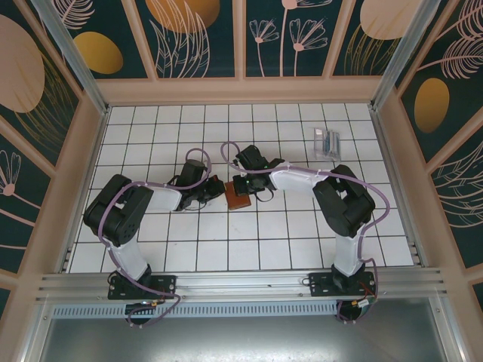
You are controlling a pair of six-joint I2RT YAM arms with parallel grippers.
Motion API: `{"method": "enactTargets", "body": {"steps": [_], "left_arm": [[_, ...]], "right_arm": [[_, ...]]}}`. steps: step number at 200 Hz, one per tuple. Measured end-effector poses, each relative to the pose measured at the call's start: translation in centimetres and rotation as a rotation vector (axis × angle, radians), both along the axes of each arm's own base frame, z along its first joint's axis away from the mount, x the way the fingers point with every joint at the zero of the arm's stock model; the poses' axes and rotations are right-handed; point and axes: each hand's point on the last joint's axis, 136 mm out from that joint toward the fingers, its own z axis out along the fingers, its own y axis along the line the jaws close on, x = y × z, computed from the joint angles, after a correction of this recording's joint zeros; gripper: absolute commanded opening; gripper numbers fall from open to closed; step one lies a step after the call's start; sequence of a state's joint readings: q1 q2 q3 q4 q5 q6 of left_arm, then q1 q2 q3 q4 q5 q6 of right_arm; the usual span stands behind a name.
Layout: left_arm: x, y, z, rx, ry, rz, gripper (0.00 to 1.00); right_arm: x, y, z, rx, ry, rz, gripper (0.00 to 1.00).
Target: Put the credit cards into the card holder
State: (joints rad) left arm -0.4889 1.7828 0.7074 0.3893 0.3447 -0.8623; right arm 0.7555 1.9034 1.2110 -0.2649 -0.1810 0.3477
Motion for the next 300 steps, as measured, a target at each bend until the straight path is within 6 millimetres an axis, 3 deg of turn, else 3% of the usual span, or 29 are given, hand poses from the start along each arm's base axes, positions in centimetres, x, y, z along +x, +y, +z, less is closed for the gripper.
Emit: {"method": "enactTargets", "body": {"steps": [88, 143, 162, 172, 187, 200, 228, 260, 275, 288, 291, 300], "left_arm": [[0.0, 0.0, 0.0, 0.000, 0.000, 0.000, 0.05], [0.0, 0.0, 0.0, 0.000, 0.000, 0.000, 0.05], [0.0, 0.1, 0.1, 0.003, -0.004, 0.001, 0.09], [-0.1, 0.2, 0.2, 0.011, -0.001, 0.001, 0.11], [-0.4, 0.5, 0.5, 0.032, 0.001, 0.002, 0.14], [-0.5, 1.2, 1.4, 0.060, -0.015, 0.016, 0.16], [0.0, 2.4, 5.0, 0.089, -0.094, 0.044, 0.18], [1.1, 4.4, 10.4, 0.110, -0.220, 0.097, 0.20], [1.3, 5.6, 12.5, 0.129, -0.269, 0.128, 0.21], [1.3, 6.6, 14.0, 0.154, -0.308, 0.156, 0.19], [1.3, 6.8, 14.3, 0.159, -0.318, 0.162, 0.19], [1.1, 7.4, 15.3, 0.178, -0.350, 0.174, 0.19]], "right_arm": [[-0.2, 0.1, -0.6, -0.010, -0.102, -0.027, 0.00], [-0.4, -0.1, -0.7, 0.081, -0.165, -0.101, 0.00], [-0.3, -0.1, -0.5, 0.094, -0.169, -0.111, 0.00], [-0.3, -0.1, -0.3, 0.087, -0.166, -0.111, 0.09], [-0.3, -0.1, 0.0, 0.060, -0.162, -0.105, 0.31], [0.0, -0.1, 0.5, 0.029, -0.171, -0.099, 0.40], [0.9, -0.4, 4.4, 0.034, -0.251, -0.106, 0.50], [2.1, -2.2, 13.3, 0.124, -0.446, -0.170, 0.57], [2.8, -4.5, 17.9, 0.170, -0.570, -0.240, 0.70], [3.0, -7.5, 21.2, 0.190, -0.682, -0.321, 0.88], [3.0, -8.3, 21.8, 0.197, -0.702, -0.350, 0.97], [3.0, -10.8, 23.4, 0.196, -0.780, -0.419, 0.99]]}}
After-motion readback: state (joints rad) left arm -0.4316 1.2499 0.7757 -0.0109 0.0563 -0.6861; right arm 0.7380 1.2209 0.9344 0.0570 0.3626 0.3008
